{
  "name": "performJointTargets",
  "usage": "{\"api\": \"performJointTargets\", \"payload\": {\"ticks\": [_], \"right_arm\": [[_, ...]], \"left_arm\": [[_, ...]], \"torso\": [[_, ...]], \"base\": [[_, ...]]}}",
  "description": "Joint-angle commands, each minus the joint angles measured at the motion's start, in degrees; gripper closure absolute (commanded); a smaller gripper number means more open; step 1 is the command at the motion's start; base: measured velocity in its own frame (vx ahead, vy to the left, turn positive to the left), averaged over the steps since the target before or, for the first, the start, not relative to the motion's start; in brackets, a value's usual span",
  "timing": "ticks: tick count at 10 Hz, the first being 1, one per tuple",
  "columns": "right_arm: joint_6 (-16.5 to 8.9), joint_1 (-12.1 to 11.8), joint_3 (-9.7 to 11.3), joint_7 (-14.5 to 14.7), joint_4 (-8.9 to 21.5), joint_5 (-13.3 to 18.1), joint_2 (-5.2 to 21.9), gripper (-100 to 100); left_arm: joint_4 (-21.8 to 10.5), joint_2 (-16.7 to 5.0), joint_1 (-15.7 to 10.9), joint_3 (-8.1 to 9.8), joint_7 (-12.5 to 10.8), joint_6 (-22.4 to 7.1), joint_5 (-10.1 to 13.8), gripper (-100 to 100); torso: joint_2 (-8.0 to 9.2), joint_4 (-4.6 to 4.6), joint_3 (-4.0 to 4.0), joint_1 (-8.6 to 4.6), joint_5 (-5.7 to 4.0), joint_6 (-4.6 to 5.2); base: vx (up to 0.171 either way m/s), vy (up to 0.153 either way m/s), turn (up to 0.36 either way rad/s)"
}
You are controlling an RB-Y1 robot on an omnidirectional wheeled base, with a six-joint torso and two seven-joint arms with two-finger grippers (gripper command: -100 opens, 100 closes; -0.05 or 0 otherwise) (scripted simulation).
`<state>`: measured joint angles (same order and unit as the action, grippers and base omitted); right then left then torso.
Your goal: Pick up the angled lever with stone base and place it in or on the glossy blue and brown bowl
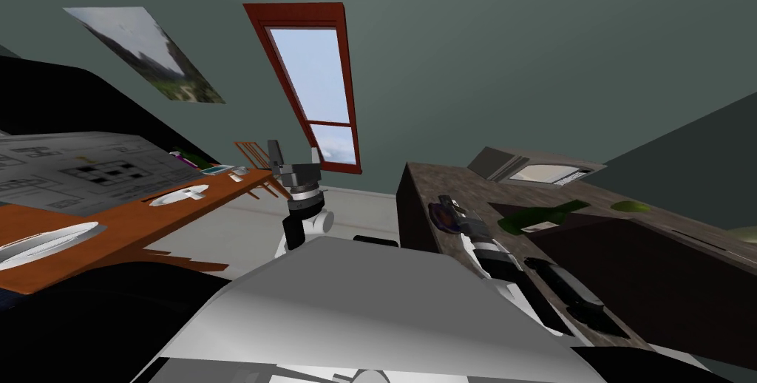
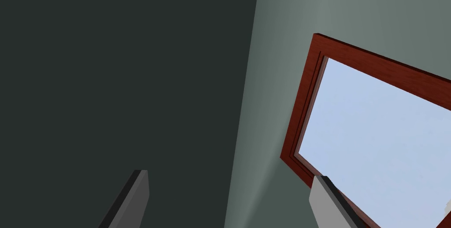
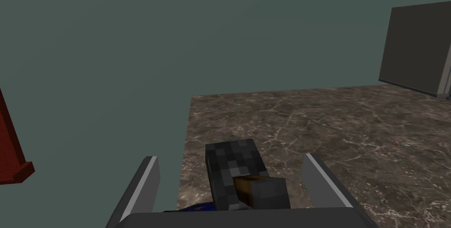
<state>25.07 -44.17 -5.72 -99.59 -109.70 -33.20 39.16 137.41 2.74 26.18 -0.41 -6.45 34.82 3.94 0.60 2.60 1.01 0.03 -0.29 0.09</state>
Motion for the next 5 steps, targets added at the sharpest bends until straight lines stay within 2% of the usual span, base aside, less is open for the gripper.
{"api": "performJointTargets", "payload": {"ticks": [1,2,3,4,5], "right_arm": [[0.33,-0.55,-0.86,-2.11,0.01,0.5,0.35,-100],[1.07,-0.82,-2.61,-4.24,1.21,1.3,1.81,-100],[1.07,-0.82,-2.61,-5.18,1.21,1.3,1.81,-100],[1.8,-1.09,-4.35,-7.24,2.42,2.11,3.27,-100],[1.8,-1.09,-4.35,-8.24,2.42,2.11,3.27,-100]], "left_arm": [[0.0,0.0,0.0,0.0,0.0,0.0,0.0,0],[0.0,0.0,0.0,0.0,0.0,0.0,0.0,0],[0.0,0.0,0.0,0.0,0.0,0.0,0.0,0],[0.0,0.0,0.0,0.0,0.0,0.0,0.0,0],[0.0,0.0,0.0,0.0,0.0,0.0,0.0,0]], "torso": [[0.0,0.0,0.0,0.0,0.0,0.0],[0.0,0.0,0.0,-0.05,-0.01,0.01],[-0.02,0.0,0.01,-0.05,-0.01,0.0],[-0.02,0.0,0.01,-0.11,-0.02,0.0],[0.0,0.0,0.0,-0.1,-0.02,0.0]], "base": [[-0.005,0.07,0.002],[0.001,0.075,0.013],[0.001,0.056,0.004],[-0.006,0.065,0.018],[-0.007,0.057,0.004]]}}
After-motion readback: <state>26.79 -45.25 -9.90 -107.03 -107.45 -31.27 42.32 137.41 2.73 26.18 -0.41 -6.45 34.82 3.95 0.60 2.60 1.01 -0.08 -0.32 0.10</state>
